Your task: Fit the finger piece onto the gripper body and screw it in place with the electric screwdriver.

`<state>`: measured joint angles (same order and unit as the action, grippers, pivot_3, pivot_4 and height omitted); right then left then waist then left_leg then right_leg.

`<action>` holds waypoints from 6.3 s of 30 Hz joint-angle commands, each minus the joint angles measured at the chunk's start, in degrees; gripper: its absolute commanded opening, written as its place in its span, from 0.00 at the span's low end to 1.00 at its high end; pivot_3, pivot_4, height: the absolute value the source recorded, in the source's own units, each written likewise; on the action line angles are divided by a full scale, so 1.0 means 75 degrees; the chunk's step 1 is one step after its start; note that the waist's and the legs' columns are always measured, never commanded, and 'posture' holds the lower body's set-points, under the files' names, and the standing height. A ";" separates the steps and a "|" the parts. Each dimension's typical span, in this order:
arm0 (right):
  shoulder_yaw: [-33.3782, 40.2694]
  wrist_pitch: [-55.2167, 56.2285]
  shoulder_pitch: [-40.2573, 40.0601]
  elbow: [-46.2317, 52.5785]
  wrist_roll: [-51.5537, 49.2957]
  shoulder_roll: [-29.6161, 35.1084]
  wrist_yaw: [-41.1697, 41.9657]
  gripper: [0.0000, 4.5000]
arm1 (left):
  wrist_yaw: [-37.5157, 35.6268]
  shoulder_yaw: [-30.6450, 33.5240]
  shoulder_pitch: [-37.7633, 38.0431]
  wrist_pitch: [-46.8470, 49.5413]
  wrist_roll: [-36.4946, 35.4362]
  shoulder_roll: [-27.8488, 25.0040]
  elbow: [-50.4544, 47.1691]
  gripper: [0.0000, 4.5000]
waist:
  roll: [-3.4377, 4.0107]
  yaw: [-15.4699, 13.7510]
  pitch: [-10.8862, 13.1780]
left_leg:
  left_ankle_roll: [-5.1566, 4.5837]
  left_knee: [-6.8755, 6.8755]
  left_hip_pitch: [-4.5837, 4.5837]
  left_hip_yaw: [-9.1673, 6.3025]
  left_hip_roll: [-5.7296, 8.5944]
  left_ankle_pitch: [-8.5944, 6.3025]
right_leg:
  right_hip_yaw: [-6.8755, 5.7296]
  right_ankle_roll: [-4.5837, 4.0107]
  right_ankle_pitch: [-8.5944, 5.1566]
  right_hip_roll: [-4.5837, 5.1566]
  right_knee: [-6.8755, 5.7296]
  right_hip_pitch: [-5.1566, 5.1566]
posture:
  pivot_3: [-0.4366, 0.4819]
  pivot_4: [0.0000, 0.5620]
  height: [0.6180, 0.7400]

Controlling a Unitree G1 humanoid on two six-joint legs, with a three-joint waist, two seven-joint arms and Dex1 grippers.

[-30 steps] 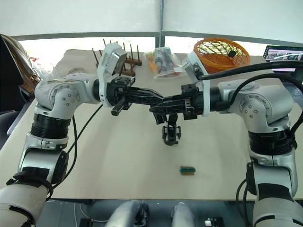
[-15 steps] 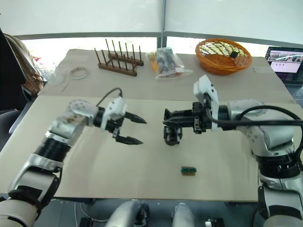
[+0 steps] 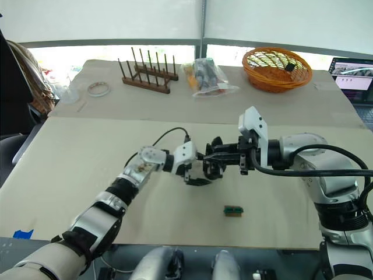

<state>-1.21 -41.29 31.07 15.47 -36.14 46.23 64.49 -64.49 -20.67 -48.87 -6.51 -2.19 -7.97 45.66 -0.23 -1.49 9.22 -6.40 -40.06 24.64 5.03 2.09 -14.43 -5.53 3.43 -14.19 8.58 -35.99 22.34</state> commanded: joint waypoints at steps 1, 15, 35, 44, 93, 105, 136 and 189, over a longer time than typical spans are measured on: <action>0.0239 0.0208 -0.0008 0.0233 -0.0019 -0.0016 -0.0098 0.07 | 0.0048 0.0155 -0.0160 -0.0211 0.0052 0.0161 0.0056 1.00 | 0.0000 0.0000 0.0000 | 0.0000 -0.0001 0.0000 -0.0001 -0.0001 0.0000 | 0.0000 0.0000 0.0000 0.0000 0.0000 0.0001 | 0.48 0.27 1.00; 0.0021 0.3273 -0.0431 -0.1583 0.1084 -0.0728 0.0892 0.07 | -0.0506 0.0348 -0.0412 -0.1179 0.0232 0.0276 0.1240 0.52 | 0.0000 0.0046 0.0000 | -0.0001 -0.0011 -0.0001 -0.0005 0.0004 0.0000 | -0.0007 0.0000 0.0000 -0.0001 -0.0002 -0.0004 | 0.48 0.27 1.00; -0.0126 0.3524 -0.0268 -0.1895 0.1114 -0.1264 0.1518 0.07 | -0.0314 0.0415 -0.0461 -0.1374 0.0596 0.0311 0.1457 0.52 | 0.0000 0.0085 -0.0001 | 0.0001 -0.0014 -0.0002 -0.0017 0.0000 0.0000 | -0.0011 0.0000 0.0000 0.0000 -0.0004 -0.0006 | 0.48 0.27 1.00; -0.0441 0.3845 -0.0226 -0.2185 0.1563 -0.1288 0.1623 0.07 | -0.0353 0.0433 -0.0462 -0.1343 0.0614 0.0316 0.1451 0.52 | 0.0000 0.0088 -0.0001 | 0.0002 -0.0014 -0.0002 -0.0017 0.0001 -0.0001 | -0.0011 -0.0001 0.0000 0.0000 -0.0004 -0.0006 | 0.48 0.27 1.00; -0.0923 0.3722 -0.1165 -0.3626 0.1997 -0.1345 0.1544 0.07 | -0.0329 0.0527 -0.0238 -0.1282 0.0708 0.0238 0.1207 0.52 | -0.0077 0.0116 -0.0181 | 0.0067 0.0026 -0.0079 -0.0031 -0.0007 -0.0044 | -0.0012 -0.0003 0.0001 0.0023 0.0013 -0.0027 | 0.48 0.27 1.00; -0.1578 0.2481 -0.0691 -0.3768 0.2024 -0.1113 0.2219 0.07 | -0.0383 0.0535 -0.0280 -0.1291 0.0709 0.0239 0.1181 0.52 | -0.0086 0.0113 -0.0204 | 0.0070 0.0034 -0.0087 -0.0031 -0.0007 -0.0051 | -0.0021 -0.0004 0.0001 0.0078 0.0016 -0.0023 | 0.48 0.27 1.00; -0.1781 0.3239 -0.0818 -0.4155 0.2366 -0.1014 0.2291 0.07 | -0.0485 0.0551 -0.0272 -0.1185 0.0667 0.0167 0.1057 0.52 | -0.0095 0.0122 -0.0212 | 0.0068 0.0040 -0.0098 -0.0030 -0.0006 -0.0058 | -0.0037 -0.0003 0.0001 0.0088 0.0020 -0.0031 | 0.48 0.27 1.00; 0.0354 0.2705 -0.0560 -0.1388 0.0646 -0.0904 0.1076 0.39 | -0.0502 0.0521 -0.0081 -0.1151 0.0595 0.0327 0.0991 0.52 | -0.0080 0.0110 -0.0184 | 0.0042 0.0033 -0.0033 -0.0015 0.0004 -0.0048 | -0.0150 -0.0008 0.0003 0.0110 0.0018 -0.0010 | 0.48 0.27 1.00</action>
<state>-0.98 -20.22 26.53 2.50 -29.06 38.75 72.37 -67.71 -16.35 -49.81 -14.93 2.04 -5.89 54.07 -0.83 -0.67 7.84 -6.11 -39.81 24.39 4.90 2.12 -14.77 -6.70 3.37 -14.16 9.42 -35.85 22.26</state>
